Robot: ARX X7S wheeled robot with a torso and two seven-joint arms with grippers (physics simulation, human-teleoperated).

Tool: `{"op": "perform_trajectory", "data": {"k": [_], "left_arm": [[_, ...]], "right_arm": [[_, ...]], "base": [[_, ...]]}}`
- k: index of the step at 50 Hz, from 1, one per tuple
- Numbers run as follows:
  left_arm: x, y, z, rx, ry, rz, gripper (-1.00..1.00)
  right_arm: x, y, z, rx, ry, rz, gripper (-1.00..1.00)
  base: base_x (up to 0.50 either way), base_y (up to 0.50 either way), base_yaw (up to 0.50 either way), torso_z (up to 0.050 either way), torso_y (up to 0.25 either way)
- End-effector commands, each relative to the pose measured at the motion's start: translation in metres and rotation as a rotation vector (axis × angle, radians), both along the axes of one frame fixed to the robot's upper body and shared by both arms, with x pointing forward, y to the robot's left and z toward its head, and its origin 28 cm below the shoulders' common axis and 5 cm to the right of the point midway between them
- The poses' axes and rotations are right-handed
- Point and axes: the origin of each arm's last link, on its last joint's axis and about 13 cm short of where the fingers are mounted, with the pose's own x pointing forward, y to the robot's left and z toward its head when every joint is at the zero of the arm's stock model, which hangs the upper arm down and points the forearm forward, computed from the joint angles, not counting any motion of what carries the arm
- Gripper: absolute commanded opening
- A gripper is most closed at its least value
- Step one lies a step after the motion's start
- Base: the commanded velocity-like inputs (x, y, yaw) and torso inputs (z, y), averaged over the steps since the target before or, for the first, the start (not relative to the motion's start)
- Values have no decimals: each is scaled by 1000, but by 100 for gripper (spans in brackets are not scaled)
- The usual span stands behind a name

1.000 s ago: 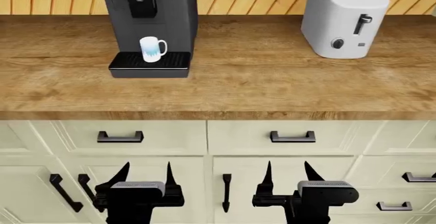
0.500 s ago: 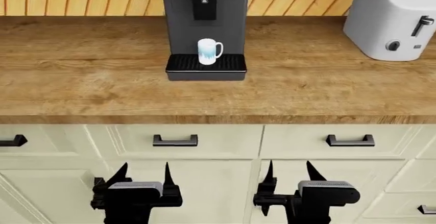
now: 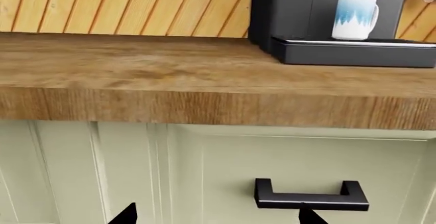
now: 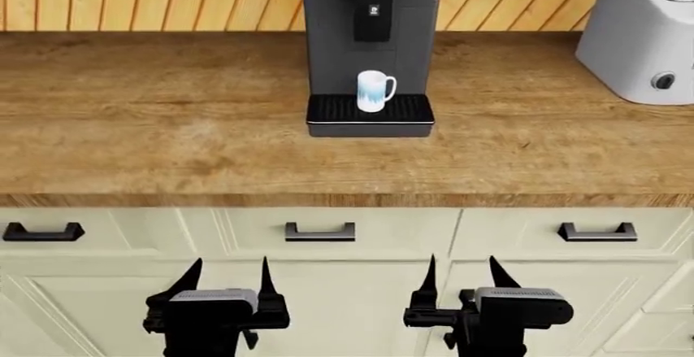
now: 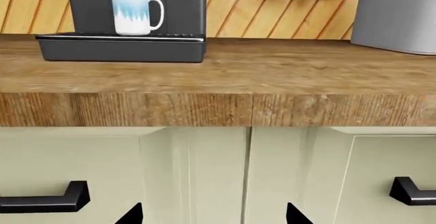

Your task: Press the button on the coffee machine to serve coffee.

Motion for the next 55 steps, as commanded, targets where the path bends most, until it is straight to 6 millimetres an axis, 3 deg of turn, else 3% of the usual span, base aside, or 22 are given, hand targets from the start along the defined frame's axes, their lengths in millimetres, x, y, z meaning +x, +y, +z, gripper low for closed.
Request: {"op": "perform_trajectory", "data": {"k": [1,30,46,50,55], "left_arm": [[-1,0,1,-13,-15,-1,100],[0,1,1,-4,-13,1,100],[0,0,-1,53,13,27,100],[2,1,12,7,17,23,100],[5,-1,46,-14,24,-14,100]], "right_arm": [[0,0,0,-3,3,-6,100],[1,0,-1,1,13,3,100],[3,0,0,-25,47,-3,100],[3,-7,21,-23,12,-33,100],[3,-12,50,-36,-14,-14,100]], "base": [[0,0,0,50,0],[0,0,0,50,0],[0,0,0,0,0],[0,0,0,0,0],[0,0,0,0,0]]}}
